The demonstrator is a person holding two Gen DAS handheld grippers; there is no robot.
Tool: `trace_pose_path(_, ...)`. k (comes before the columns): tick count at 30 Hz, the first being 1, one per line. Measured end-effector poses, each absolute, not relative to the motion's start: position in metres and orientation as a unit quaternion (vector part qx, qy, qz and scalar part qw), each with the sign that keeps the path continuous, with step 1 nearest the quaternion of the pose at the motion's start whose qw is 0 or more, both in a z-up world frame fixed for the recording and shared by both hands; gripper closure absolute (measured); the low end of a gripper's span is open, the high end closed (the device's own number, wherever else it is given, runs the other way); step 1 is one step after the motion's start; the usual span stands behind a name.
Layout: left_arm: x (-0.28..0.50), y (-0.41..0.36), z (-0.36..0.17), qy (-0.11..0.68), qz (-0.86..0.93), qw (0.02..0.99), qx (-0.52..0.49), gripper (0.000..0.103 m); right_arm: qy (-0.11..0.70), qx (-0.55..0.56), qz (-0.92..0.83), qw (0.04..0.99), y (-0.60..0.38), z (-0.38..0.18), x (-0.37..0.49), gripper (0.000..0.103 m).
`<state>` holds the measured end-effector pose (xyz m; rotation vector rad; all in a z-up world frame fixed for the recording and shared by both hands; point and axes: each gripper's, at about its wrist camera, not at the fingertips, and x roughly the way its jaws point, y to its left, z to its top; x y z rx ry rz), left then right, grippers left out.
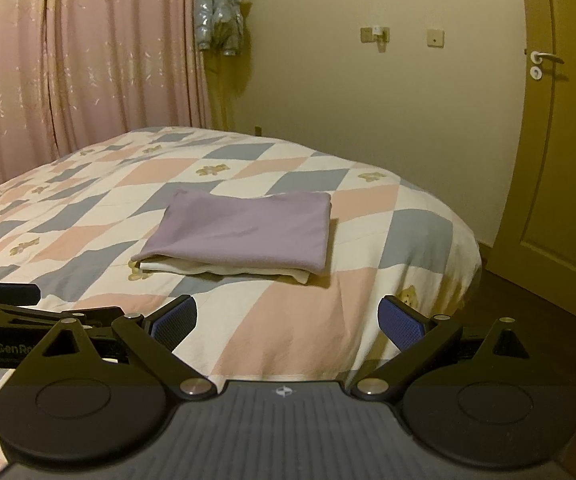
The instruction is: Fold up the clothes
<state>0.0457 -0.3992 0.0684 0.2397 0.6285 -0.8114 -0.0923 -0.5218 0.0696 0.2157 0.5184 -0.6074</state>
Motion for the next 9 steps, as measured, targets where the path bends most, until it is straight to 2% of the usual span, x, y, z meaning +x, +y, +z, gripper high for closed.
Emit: trace_pose_path(9, 0.0448, -0.3984, 0.066, 0.293, -0.387, 0.868, 0.106, 0.0, 0.254, 0.105, -0.294, 0.915, -0.5216, 0.0676, -0.0924, 0.003)
